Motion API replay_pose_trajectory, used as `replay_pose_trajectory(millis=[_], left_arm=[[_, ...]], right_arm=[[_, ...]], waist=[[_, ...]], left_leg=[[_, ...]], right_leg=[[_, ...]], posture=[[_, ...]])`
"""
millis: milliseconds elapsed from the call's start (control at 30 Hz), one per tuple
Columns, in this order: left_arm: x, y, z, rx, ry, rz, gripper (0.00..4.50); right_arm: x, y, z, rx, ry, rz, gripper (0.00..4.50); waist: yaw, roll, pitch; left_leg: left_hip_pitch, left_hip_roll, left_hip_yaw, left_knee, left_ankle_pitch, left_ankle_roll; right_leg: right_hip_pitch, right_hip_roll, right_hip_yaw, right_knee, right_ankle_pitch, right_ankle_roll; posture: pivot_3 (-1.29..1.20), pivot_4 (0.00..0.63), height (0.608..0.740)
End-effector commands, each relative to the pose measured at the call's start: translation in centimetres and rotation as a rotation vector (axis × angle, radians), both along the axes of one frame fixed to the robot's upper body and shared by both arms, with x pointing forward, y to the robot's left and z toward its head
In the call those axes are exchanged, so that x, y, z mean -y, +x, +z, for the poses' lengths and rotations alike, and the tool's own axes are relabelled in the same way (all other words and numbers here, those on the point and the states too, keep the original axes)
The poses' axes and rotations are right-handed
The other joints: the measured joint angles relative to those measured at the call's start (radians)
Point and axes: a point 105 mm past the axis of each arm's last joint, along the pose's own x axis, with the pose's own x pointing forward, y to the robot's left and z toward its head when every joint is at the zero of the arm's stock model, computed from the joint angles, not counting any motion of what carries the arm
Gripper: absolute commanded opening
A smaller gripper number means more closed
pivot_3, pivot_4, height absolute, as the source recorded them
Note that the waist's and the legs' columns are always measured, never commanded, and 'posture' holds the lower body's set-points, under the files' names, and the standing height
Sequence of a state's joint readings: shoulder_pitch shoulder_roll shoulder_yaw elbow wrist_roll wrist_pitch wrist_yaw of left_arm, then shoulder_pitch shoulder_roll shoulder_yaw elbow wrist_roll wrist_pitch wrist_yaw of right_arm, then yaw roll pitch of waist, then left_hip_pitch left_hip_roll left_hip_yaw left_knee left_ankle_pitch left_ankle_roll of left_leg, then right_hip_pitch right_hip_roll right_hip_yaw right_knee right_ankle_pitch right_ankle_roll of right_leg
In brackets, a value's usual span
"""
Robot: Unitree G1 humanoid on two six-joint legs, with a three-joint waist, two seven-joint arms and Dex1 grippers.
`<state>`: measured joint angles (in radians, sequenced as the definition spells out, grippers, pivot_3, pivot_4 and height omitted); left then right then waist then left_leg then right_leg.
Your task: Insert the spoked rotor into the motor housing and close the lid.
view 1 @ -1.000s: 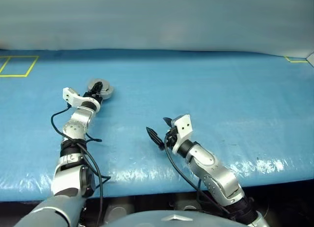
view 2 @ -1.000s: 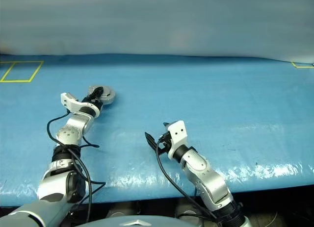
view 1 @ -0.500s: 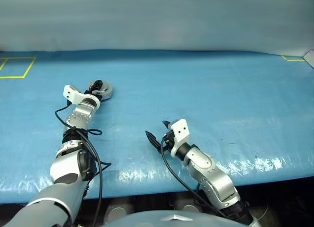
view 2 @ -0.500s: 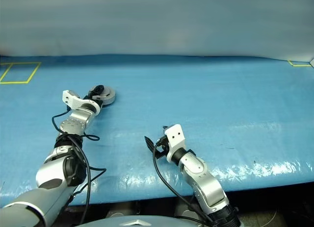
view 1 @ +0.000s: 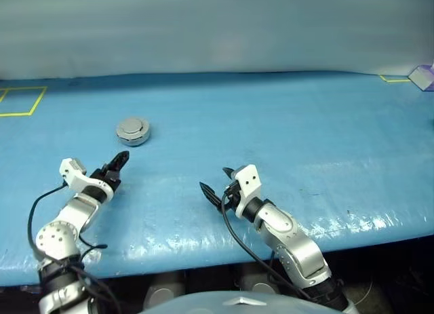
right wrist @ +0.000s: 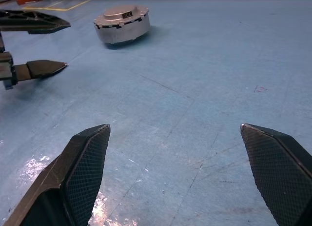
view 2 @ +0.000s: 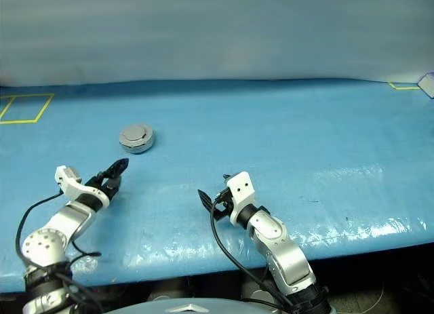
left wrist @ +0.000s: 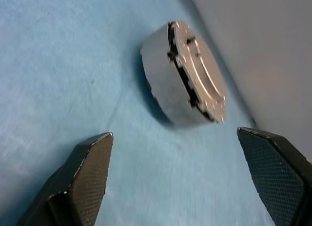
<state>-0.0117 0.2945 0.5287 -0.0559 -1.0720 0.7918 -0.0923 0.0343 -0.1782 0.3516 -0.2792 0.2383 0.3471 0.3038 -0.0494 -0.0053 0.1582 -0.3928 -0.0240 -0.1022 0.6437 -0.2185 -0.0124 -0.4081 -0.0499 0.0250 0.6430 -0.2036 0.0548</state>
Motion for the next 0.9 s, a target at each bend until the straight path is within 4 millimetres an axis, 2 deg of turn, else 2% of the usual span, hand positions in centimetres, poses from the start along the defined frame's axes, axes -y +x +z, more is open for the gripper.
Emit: replay_pose_trajectory(millis=[33, 200, 367, 533, 633, 900], left_arm=[[2.0, -2.1, 1.0, 0.084, 0.306, -0.131, 4.47], [4.6, -4.0, 2.3, 0.279, 0.766, -0.189, 4.47], [5.3, -5.3, 2.5, 0.400, 0.948, -0.159, 4.47], [5.2, -5.9, 2.0, 0.436, 0.931, -0.094, 4.47], [5.4, -5.9, 1.5, 0.438, 0.922, -0.118, 4.47], [5.6, -5.7, 1.2, 0.434, 0.912, -0.141, 4.47]], right_arm=[[0.1, 0.1, 2.0, 0.101, 0.061, -0.007, 4.50], [1.3, 0.1, 1.8, 0.124, 0.068, -0.035, 4.50], [3.0, 0.2, 1.4, 0.164, 0.019, -0.083, 4.50], [4.7, -0.4, 0.7, 0.151, -0.001, -0.150, 4.50], [5.1, -0.3, 0.6, 0.149, -0.001, -0.197, 4.50], [4.6, -0.5, -0.1, 0.138, -0.030, -0.211, 4.50]], waist=[[0.002, 0.000, 0.000], [0.024, -0.002, 0.001], [0.028, -0.002, 0.001], [0.032, -0.002, 0.001], [0.031, -0.002, 0.001], [0.028, -0.002, 0.001]], left_leg=[[0.000, 0.000, 0.000, 0.000, 0.000, 0.000], [-0.003, 0.001, 0.003, -0.004, -0.001, -0.001], [-0.005, 0.001, 0.003, -0.008, -0.002, -0.004], [-0.007, 0.000, 0.004, -0.016, 0.001, 0.002], [-0.008, -0.001, 0.004, -0.016, 0.001, 0.003], [-0.008, 0.000, 0.004, -0.015, 0.001, 0.003]], right_leg=[[-0.002, -0.001, 0.000, 0.000, 0.000, 0.000], [-0.005, -0.006, -0.001, -0.003, 0.000, 0.000], [-0.006, -0.011, -0.002, -0.007, 0.000, 0.000], [-0.005, -0.009, -0.005, -0.012, -0.001, 0.001], [-0.006, -0.008, -0.006, -0.014, -0.001, 0.001], [-0.004, -0.009, -0.007, -0.014, -0.001, 0.001]], posture=[[0.00, 0.150, 0.740], [0.00, 0.150, 0.740], [0.00, 0.150, 0.740], [0.00, 0.150, 0.740], [0.00, 0.150, 0.740], [0.00, 0.150, 0.740]])
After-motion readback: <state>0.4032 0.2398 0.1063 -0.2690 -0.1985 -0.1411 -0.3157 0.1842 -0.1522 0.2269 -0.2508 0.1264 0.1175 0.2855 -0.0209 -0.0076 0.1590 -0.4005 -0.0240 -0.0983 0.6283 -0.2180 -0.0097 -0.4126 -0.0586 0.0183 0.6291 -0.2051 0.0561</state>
